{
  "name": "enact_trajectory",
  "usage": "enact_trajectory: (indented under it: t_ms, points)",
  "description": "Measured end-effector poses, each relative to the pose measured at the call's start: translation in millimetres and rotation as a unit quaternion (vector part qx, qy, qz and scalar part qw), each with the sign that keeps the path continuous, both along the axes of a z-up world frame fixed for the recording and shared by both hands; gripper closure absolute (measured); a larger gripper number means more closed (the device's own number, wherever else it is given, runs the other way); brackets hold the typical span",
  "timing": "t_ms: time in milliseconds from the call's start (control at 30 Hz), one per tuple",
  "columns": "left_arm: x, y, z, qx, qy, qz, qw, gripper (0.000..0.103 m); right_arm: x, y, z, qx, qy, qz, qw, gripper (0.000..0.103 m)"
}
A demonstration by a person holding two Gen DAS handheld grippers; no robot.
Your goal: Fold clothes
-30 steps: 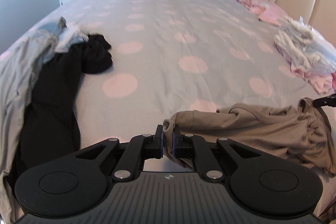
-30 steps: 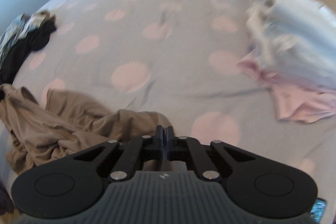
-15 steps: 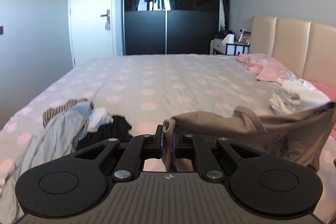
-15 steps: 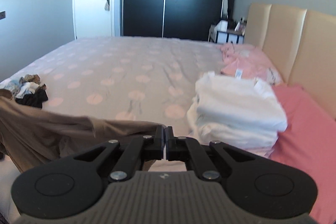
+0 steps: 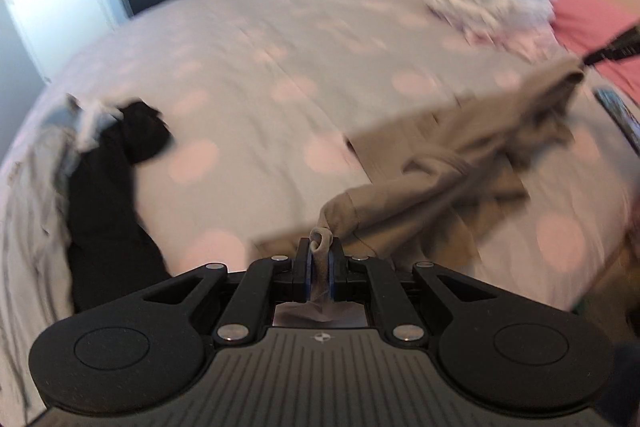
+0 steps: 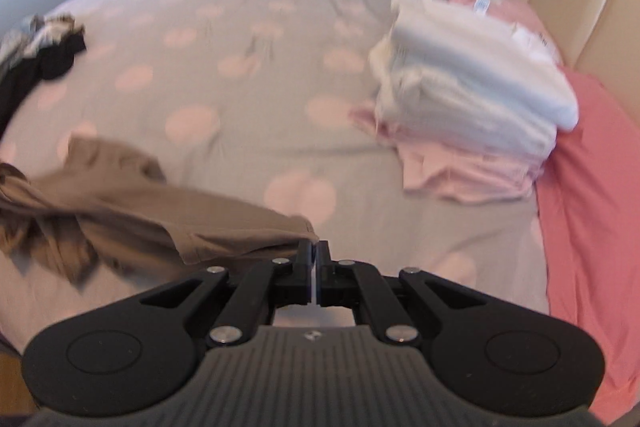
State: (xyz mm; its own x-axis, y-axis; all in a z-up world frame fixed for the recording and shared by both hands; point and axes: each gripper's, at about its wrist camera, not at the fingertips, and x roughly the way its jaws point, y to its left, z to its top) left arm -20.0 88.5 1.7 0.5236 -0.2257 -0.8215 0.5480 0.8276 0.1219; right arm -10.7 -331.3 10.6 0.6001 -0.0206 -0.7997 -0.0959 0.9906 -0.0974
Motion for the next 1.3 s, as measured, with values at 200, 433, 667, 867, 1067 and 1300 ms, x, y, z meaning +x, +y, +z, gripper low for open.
enact_trajectory:
  t_ms: [200,433,667,867,1067,1300]
  points:
    - [-25,-10,-30,0.029,0.073,-0.099,0.992,0.094,-16,-5,-32,-0.013,0.066,0.003,0.998,0.101]
    - [-38,-11,-6,-0.027,0.039,-0.136,0.9896,0.051,-25,-3,-28,0.013,0.054,0.023,0.998,0.095]
    - [-8,-33,-10,-0.045,0.044,-0.109,0.992,0.056,-21,38,-13,0.032,0.021,0.105,0.994,0.08]
    - [8,-43,-28,-0.029,0.062,-0.093,0.9933,0.076,-24,88,-5,0.073,-0.003,0.16,0.984,0.073]
    - [5,-42,-30,-0.054,0.055,-0.102,0.9918,0.097,-36,135,-36,0.135,0.015,0.161,0.978,0.073]
    - [-26,-61,-20,-0.126,0.103,-0.247,0.9553,0.099,-38,145,-47,0.156,0.035,0.172,0.972,0.068]
